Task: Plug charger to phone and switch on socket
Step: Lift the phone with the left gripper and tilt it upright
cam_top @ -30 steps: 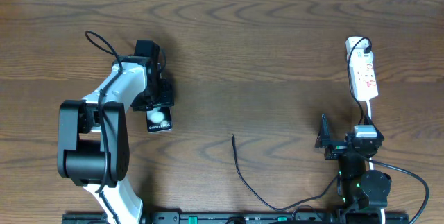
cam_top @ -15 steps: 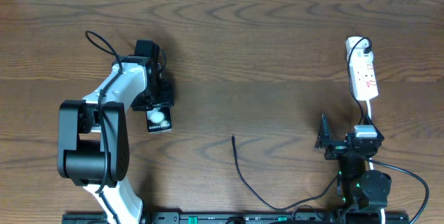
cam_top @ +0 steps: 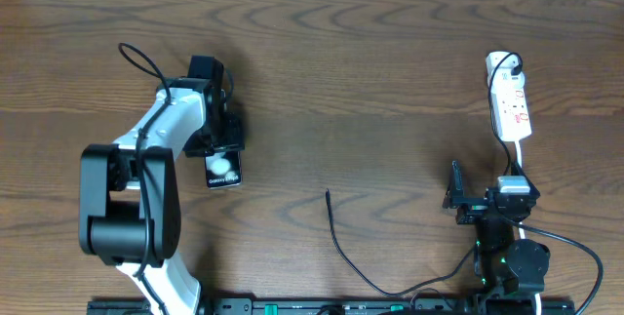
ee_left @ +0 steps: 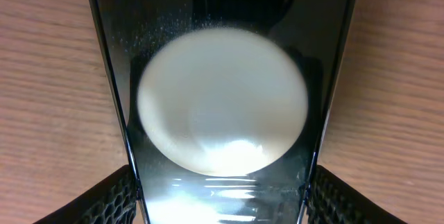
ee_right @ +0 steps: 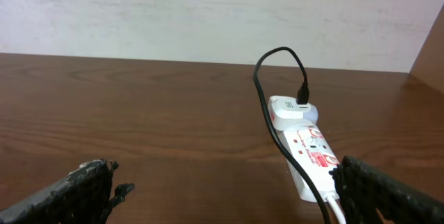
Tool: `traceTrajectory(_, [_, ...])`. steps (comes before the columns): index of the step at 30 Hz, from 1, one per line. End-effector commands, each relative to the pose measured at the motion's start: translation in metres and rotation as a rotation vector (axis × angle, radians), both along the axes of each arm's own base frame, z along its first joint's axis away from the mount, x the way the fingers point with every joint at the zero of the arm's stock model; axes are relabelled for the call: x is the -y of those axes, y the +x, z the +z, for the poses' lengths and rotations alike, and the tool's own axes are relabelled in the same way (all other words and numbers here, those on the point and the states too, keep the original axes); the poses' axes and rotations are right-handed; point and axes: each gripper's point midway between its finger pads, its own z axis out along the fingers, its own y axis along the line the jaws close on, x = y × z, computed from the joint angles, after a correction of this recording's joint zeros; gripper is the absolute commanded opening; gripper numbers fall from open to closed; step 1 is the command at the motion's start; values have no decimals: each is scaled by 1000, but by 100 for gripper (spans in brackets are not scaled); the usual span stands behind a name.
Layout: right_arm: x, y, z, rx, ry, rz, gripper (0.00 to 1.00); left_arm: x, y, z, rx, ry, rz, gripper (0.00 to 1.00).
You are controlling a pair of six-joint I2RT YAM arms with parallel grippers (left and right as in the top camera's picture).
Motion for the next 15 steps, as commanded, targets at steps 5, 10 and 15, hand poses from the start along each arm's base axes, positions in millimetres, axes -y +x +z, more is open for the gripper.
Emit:
traceTrajectory(5, [-2, 0, 0, 1, 10, 6, 99, 0, 10, 29, 86, -6, 2, 7])
traceTrajectory(10, [-2, 0, 0, 0, 10, 6, 99, 17, 8, 37, 91, -107, -7, 7])
traceTrajectory(15, [-2, 0, 0, 0, 10, 6, 99, 54, 6, 50, 93, -330, -30, 8])
